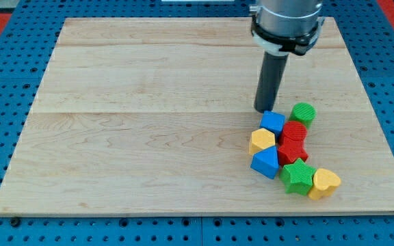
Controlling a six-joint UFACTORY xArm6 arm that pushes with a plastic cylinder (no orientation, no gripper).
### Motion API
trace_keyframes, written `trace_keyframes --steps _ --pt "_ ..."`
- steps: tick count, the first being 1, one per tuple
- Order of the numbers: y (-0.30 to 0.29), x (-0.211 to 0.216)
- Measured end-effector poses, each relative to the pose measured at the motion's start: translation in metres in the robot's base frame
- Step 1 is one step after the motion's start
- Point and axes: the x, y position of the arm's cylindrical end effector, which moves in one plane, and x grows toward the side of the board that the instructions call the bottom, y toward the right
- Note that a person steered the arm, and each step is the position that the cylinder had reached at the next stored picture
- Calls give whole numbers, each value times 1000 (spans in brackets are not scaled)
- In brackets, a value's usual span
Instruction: Move the green star to the bottom left of the yellow hexagon
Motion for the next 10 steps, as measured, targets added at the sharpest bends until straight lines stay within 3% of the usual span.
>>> trace_keyframes --steps 1,2,3,4,5,6,10 --pt "3 -43" --pt "67 -60" --pt "184 -30" --pt "228 36" --pt "205 136" --pt "185 185" --pt "58 185"
